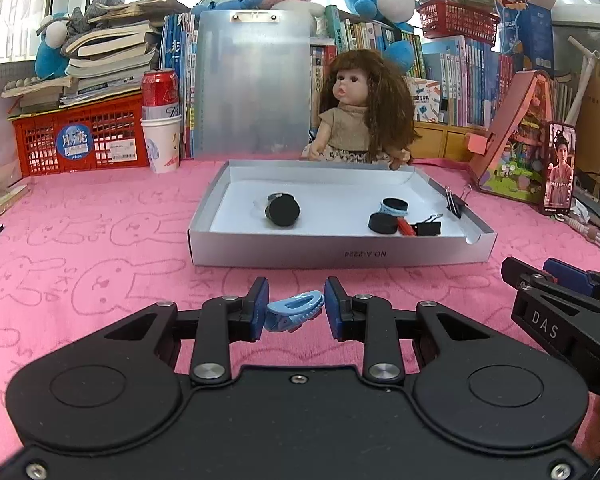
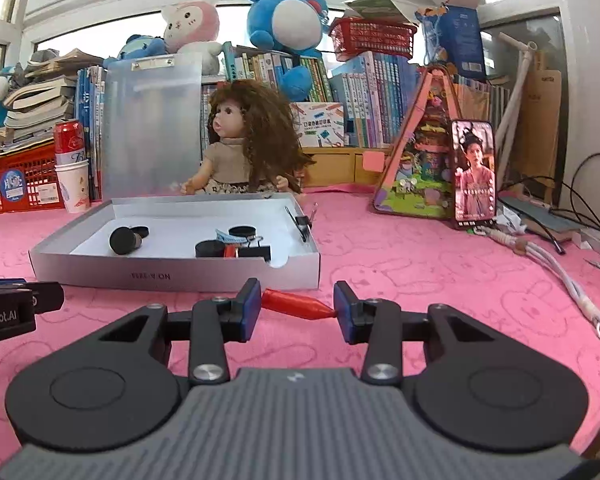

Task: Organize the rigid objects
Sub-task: 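Carry the crayon with right tool while left tool carries the blue clip over the tray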

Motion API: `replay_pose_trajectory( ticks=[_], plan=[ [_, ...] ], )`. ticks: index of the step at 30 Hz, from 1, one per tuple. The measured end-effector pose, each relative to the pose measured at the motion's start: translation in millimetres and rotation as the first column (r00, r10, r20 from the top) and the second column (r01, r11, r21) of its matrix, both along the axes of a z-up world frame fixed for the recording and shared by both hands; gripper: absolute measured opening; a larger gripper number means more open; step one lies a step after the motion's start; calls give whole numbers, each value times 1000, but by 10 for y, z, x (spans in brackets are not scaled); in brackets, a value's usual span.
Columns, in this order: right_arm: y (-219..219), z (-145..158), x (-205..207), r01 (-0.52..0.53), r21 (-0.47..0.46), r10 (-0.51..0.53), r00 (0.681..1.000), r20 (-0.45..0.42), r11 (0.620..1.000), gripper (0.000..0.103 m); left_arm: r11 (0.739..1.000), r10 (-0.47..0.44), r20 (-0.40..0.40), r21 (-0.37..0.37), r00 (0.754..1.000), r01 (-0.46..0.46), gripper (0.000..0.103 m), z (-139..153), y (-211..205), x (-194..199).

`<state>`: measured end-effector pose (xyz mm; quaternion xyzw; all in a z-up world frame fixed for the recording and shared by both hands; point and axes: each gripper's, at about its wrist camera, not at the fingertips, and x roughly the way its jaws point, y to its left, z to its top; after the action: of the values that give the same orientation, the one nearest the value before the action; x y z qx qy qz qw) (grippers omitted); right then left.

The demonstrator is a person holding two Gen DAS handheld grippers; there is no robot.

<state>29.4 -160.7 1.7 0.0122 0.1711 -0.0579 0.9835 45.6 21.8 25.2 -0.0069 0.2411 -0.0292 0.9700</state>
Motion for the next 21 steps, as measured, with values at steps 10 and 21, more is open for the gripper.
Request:
replay_pose_trajectory(
  ticks=[10, 21],
  plan=[
    [-40, 46, 92, -27, 12, 27, 1000, -4, 1000, 44, 1000, 1, 10, -7, 1000, -1, 28, 66, 33, 81],
    [-106, 200, 301, -77, 31, 77, 997, -2, 997, 44, 999, 6, 22, -45, 1000, -5, 28, 278, 164, 399]
  ],
)
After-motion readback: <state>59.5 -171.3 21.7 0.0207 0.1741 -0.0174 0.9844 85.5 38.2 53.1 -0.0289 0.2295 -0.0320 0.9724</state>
